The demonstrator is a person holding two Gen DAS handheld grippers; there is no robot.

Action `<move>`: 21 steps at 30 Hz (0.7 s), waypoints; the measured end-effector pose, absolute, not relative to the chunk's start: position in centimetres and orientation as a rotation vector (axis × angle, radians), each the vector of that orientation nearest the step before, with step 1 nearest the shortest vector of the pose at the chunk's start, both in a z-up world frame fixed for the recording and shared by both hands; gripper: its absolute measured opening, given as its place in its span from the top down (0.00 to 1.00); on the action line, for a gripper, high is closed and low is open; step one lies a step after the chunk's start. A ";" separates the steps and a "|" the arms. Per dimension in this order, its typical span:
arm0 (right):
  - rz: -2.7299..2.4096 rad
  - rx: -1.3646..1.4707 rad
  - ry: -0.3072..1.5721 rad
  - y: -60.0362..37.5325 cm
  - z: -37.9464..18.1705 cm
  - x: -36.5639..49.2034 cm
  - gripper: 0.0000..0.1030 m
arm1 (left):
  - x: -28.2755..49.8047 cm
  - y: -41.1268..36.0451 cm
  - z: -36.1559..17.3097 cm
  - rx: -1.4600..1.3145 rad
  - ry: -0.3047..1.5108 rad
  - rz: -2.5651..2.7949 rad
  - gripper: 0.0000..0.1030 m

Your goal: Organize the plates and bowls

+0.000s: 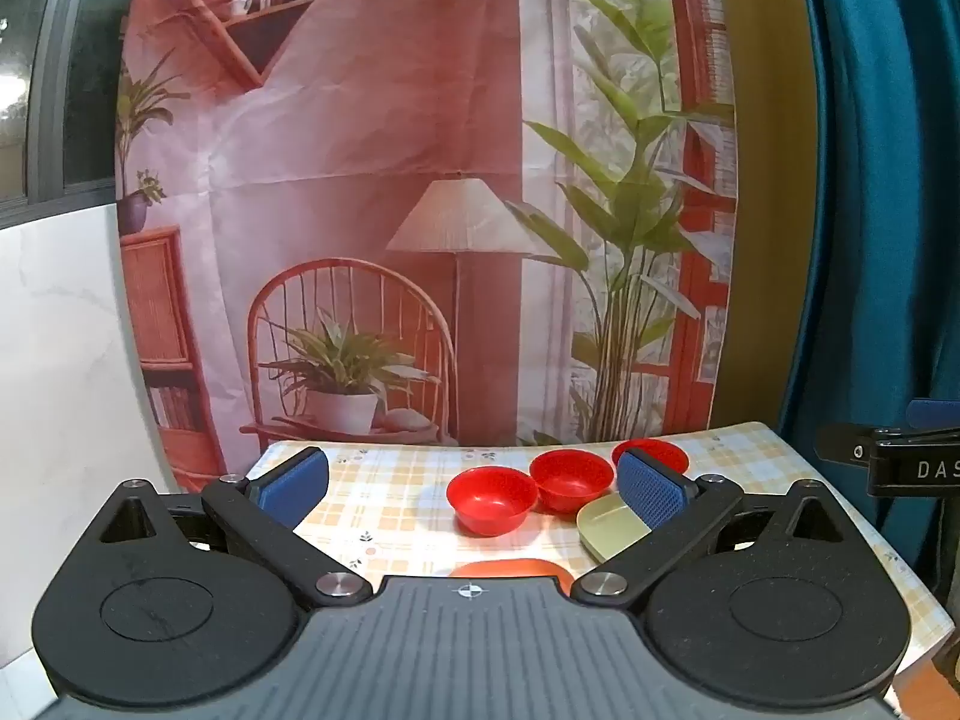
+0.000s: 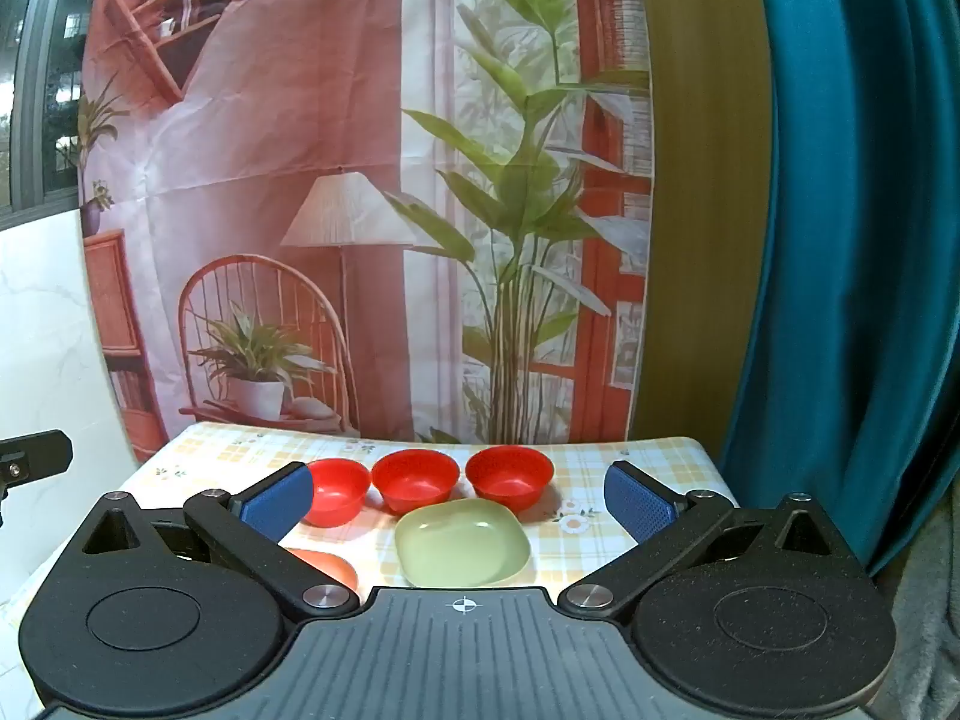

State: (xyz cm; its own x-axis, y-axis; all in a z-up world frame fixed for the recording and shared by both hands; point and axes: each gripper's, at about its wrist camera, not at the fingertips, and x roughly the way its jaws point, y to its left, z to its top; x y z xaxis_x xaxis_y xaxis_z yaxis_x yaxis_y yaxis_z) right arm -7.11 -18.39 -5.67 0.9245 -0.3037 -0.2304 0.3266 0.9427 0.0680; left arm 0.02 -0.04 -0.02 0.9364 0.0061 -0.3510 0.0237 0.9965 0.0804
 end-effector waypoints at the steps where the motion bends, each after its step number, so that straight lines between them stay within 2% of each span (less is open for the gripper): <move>1: -0.324 0.106 0.220 -18.4 -5.7 -7.1 0.00 | 0.1 -0.1 0.0 0.084 0.359 -0.008 0.00; 21: -0.323 0.109 0.220 -18.5 -5.8 -7.2 0.00 | 0.1 -0.1 -0.2 0.067 0.354 -0.003 0.00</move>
